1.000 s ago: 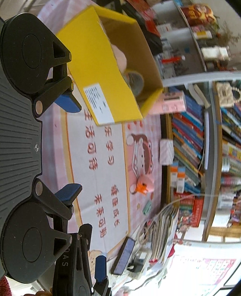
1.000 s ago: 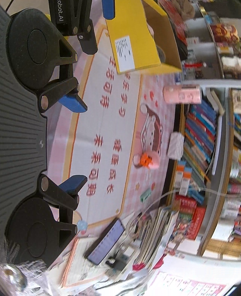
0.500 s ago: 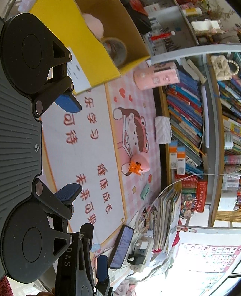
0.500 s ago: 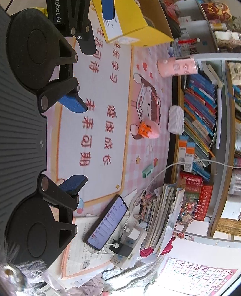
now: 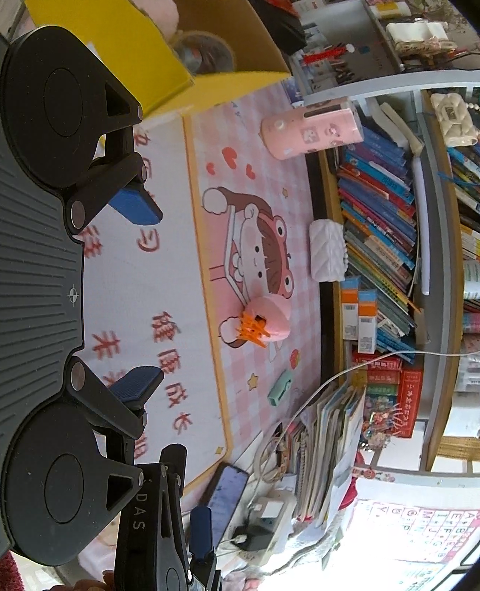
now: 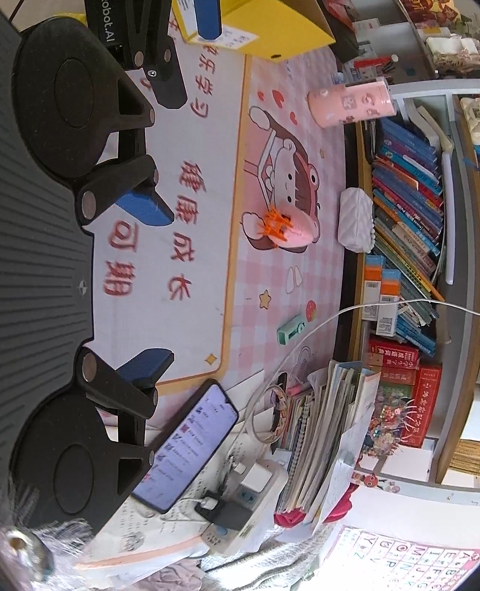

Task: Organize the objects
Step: 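Move both grippers toward the pink plush chick and mint-green piece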

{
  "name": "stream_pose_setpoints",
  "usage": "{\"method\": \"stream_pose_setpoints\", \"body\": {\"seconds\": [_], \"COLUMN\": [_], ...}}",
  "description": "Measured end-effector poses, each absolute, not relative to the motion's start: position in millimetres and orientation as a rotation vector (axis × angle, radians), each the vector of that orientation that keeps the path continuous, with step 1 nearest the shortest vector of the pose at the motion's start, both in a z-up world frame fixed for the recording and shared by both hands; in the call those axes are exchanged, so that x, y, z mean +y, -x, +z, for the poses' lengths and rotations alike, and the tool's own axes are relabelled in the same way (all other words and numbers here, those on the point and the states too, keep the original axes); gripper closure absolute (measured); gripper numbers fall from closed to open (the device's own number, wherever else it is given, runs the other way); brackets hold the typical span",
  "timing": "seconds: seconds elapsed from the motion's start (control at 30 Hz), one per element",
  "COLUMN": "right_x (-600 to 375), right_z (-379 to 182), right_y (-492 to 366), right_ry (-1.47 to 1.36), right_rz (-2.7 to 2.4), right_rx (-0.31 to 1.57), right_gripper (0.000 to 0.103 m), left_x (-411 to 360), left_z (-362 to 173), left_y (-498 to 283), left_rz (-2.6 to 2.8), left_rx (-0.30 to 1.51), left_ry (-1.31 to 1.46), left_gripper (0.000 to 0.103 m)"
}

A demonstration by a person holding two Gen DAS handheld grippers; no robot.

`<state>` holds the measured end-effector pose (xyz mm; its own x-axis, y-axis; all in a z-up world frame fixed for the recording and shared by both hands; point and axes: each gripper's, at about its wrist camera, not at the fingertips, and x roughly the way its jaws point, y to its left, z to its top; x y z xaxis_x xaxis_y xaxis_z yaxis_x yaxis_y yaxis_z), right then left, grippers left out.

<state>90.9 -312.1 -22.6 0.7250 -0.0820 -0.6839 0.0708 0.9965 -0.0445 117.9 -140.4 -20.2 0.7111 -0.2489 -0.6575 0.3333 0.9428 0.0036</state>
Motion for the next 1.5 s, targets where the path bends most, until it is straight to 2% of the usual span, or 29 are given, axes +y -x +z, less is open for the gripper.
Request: {"method": "stream_pose_setpoints", "body": {"seconds": [0.3,0.7,0.93,1.5], "right_x": [-340,-377,-385,-407], "right_z": [-32,-68,-79,-89], "right_y": [-143,-220,-250,-307], "right_ry": [-0.01,-0.133,-0.145,-0.18], "right_rz": [-0.016,-0.01,-0.036,-0.093], "right_rx": [0.786,0.844,0.806,0.727], "right_gripper": [0.036,0.049,0.05,0.047], "left_x": [-166,-200,-218,-210], "left_z": [-24,-30,-36,-37], "left_y": [-159,-222,-253,-255], "left_rz": [-0.265,-0.209,-0.202,-0.158], "left_rx": [0.721,0.739,0.762,0.76], "left_ry": [-0.115,-0.102,-0.114,-0.056], "left_gripper": [0.017,0.017,0.017,0.017]}}
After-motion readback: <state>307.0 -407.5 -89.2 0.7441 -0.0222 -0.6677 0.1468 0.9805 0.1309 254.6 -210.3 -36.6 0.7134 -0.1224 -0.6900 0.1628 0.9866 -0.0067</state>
